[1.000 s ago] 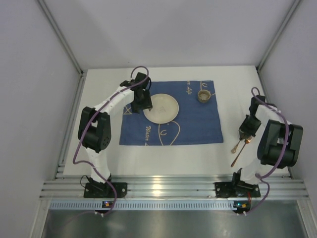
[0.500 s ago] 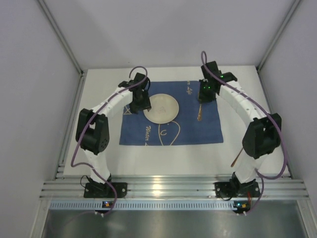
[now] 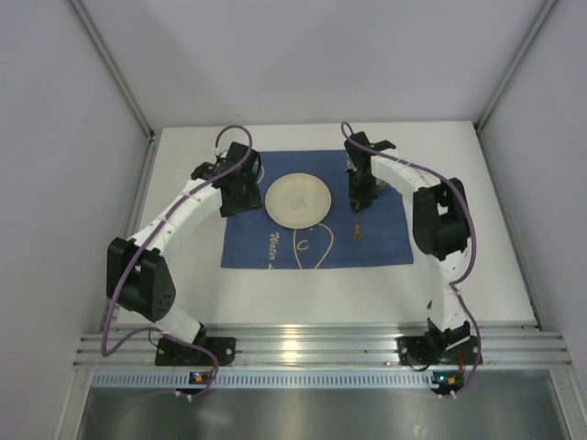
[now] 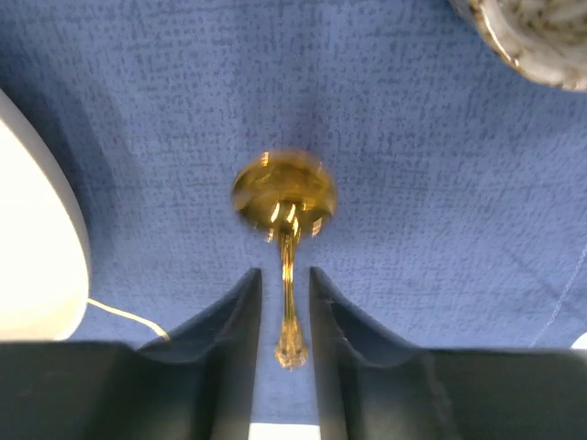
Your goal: Set the dinner table for one person
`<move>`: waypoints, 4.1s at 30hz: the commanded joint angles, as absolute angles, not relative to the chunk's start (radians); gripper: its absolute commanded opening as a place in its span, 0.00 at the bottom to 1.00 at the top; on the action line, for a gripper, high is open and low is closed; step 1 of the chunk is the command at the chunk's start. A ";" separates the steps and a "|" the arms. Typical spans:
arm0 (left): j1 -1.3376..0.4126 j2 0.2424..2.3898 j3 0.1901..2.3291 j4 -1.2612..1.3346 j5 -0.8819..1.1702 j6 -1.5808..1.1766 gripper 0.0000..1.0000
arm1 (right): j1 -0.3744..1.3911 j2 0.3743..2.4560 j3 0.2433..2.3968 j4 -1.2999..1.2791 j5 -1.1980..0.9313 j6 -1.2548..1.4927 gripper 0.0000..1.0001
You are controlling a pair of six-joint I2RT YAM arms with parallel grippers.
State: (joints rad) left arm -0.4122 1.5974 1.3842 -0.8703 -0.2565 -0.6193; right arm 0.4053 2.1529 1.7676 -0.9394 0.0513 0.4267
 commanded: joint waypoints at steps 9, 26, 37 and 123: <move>-0.407 1.534 1.356 -0.908 -0.278 -0.609 0.64 | 0.393 1.975 1.706 -0.951 0.156 0.471 0.68; -0.408 1.651 1.482 -0.943 -0.186 -0.549 0.63 | -0.221 1.431 0.916 -0.904 0.173 0.522 0.74; -0.408 1.487 1.358 -0.951 -0.204 -0.609 0.63 | -0.347 1.460 0.900 -0.871 0.157 0.488 0.71; -0.131 1.724 1.277 -0.365 0.877 -0.592 0.00 | -0.024 1.539 1.528 -0.940 -0.416 0.713 1.00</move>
